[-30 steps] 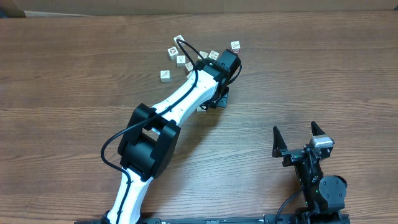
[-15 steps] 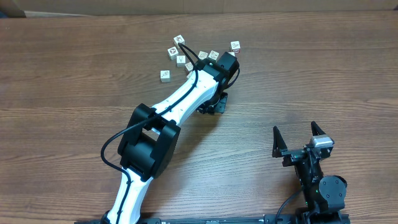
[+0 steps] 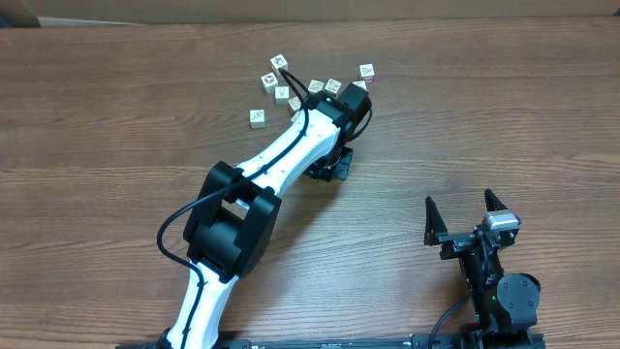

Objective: Form a horizontal line

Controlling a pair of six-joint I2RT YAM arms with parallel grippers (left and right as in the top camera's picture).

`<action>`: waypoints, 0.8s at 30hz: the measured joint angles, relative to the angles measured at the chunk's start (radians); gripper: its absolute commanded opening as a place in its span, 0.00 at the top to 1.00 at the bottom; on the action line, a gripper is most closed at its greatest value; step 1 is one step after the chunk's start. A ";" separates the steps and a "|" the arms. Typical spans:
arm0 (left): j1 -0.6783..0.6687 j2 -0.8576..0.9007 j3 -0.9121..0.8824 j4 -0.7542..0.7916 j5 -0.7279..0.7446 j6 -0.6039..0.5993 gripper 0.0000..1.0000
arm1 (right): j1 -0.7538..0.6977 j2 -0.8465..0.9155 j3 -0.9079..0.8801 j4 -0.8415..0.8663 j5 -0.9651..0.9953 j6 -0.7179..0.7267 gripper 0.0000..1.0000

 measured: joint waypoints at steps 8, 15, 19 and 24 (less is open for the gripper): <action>0.000 0.000 0.000 -0.051 0.000 -0.034 0.96 | 0.000 0.000 0.000 0.000 0.000 0.000 0.00; 0.000 0.000 0.000 -0.050 0.000 -0.089 0.96 | 0.000 0.000 0.000 0.000 0.000 0.000 0.00; 0.000 0.000 -0.001 -0.051 -0.013 -0.122 0.96 | 0.000 0.000 0.000 0.000 0.000 0.000 0.00; 0.000 0.000 -0.001 -0.034 -0.032 -0.144 0.96 | 0.000 0.000 0.000 0.000 0.000 -0.001 0.00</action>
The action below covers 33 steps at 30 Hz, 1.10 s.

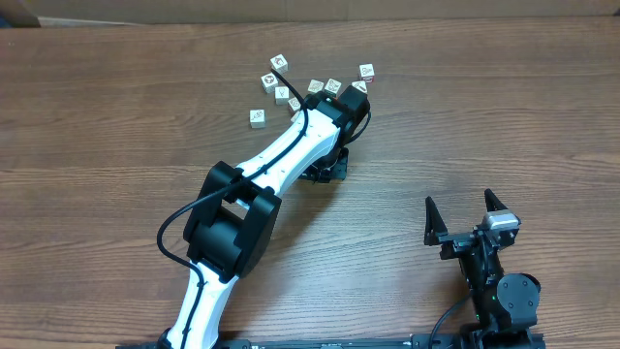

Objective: Form a horizontal line

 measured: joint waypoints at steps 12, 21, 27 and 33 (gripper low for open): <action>0.000 0.000 0.000 0.024 -0.023 -0.022 0.96 | 0.000 0.000 0.000 0.000 0.000 0.000 0.00; 0.000 0.000 0.000 -0.004 -0.025 -0.050 0.96 | 0.000 0.000 0.000 0.000 0.000 0.000 0.00; 0.000 0.000 0.000 -0.013 -0.025 -0.075 0.96 | 0.000 0.000 0.000 0.000 0.000 0.000 0.00; 0.000 0.000 0.000 -0.015 -0.024 -0.094 0.96 | 0.000 0.000 0.000 0.000 0.000 0.000 0.00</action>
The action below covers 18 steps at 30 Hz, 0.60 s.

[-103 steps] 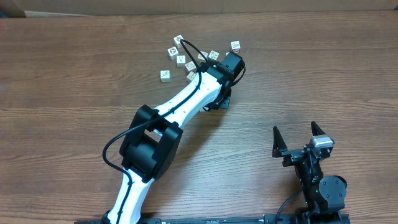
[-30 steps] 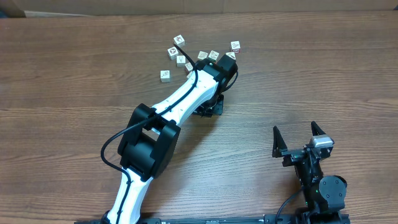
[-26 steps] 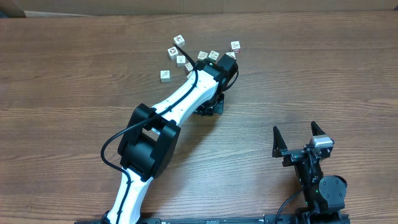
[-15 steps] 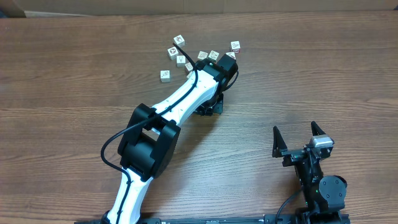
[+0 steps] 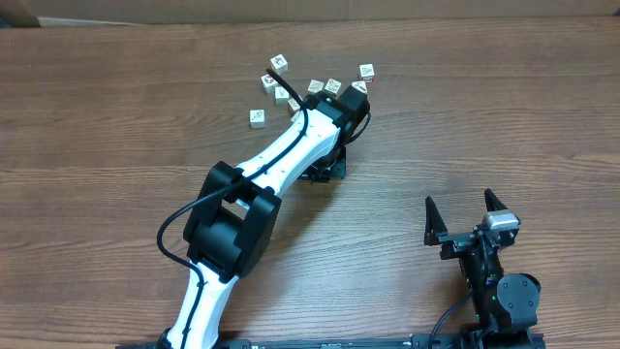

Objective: Form a horizontal line

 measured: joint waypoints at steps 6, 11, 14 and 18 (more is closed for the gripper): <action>0.000 0.000 0.000 -0.009 0.032 -0.014 0.96 | 0.000 0.000 0.000 0.000 0.000 0.001 0.00; 0.000 0.000 -0.006 0.001 0.046 -0.026 0.96 | 0.000 0.000 0.000 0.000 0.000 0.001 0.00; 0.000 0.000 -0.031 0.034 0.046 -0.031 0.96 | 0.000 0.000 0.000 0.000 0.000 0.001 0.00; 0.000 0.000 -0.045 0.045 0.046 -0.033 0.96 | 0.000 0.000 0.000 0.000 0.000 0.001 0.00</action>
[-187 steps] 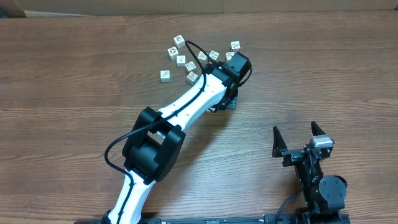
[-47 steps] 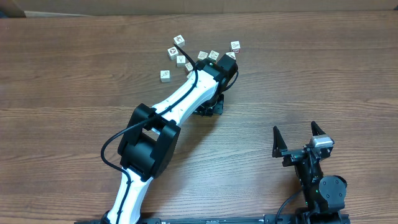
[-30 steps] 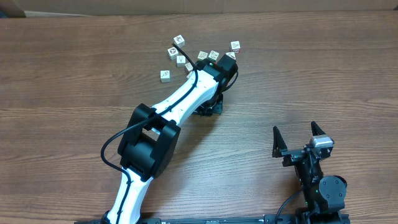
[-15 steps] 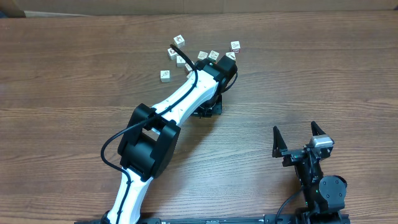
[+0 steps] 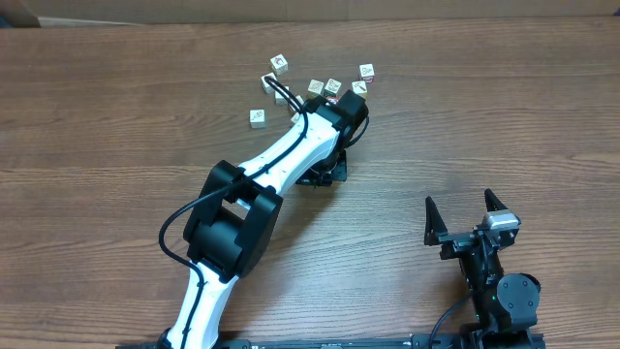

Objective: Form a horizontal line

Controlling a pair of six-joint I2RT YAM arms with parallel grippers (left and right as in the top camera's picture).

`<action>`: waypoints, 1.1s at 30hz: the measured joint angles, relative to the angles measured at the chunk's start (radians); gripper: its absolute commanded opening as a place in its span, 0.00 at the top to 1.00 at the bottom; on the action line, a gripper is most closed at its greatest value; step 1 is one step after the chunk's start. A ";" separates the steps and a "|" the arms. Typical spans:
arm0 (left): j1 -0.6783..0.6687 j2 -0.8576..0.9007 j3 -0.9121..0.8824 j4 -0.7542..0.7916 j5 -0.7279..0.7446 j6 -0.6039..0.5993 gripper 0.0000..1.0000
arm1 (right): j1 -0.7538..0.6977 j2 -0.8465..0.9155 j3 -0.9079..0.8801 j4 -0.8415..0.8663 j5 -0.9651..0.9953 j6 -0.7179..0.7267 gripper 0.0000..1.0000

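Several small white cubes with printed faces lie loosely scattered at the far middle of the table, among them cube (image 5: 278, 63), cube (image 5: 257, 117), cube (image 5: 333, 86) and cube (image 5: 366, 71). They form no straight row. My left arm reaches over the cluster's near side, its wrist (image 5: 341, 109) covering some cubes. The left gripper (image 5: 325, 173) shows only as a black block under the arm, with its fingers hidden. The right gripper (image 5: 462, 207) stands open and holds nothing, far from the cubes at the near right.
The wooden table (image 5: 504, 107) carries nothing else. The left arm's elbow (image 5: 232, 225) and black cable (image 5: 279, 89) pass over the left side of the cluster. A cardboard edge (image 5: 97, 12) runs along the table's far side.
My left arm's wrist has shifted slightly to the left, and its cable now lies over the cubes at the cluster's left. No cube has visibly moved. The right arm is still.
At every earlier moment my left arm lay stretched over the near side of the scattered cubes, its wrist a little further left each time. The visible cubes have kept their places. The right gripper has stayed open at the near right.
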 measured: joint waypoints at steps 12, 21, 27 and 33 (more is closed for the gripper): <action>0.016 0.000 0.000 0.022 -0.022 0.000 0.96 | 0.000 0.000 0.000 0.000 0.000 0.000 0.00; 0.016 0.000 0.000 0.035 -0.028 0.000 0.96 | 0.000 0.000 0.000 0.000 0.000 0.000 0.00; 0.016 0.000 0.000 0.043 -0.042 0.000 0.96 | 0.000 0.000 0.000 0.000 0.000 0.000 0.00; 0.016 0.000 0.000 0.045 -0.056 0.000 0.96 | 0.000 0.000 0.000 0.000 0.000 0.000 0.00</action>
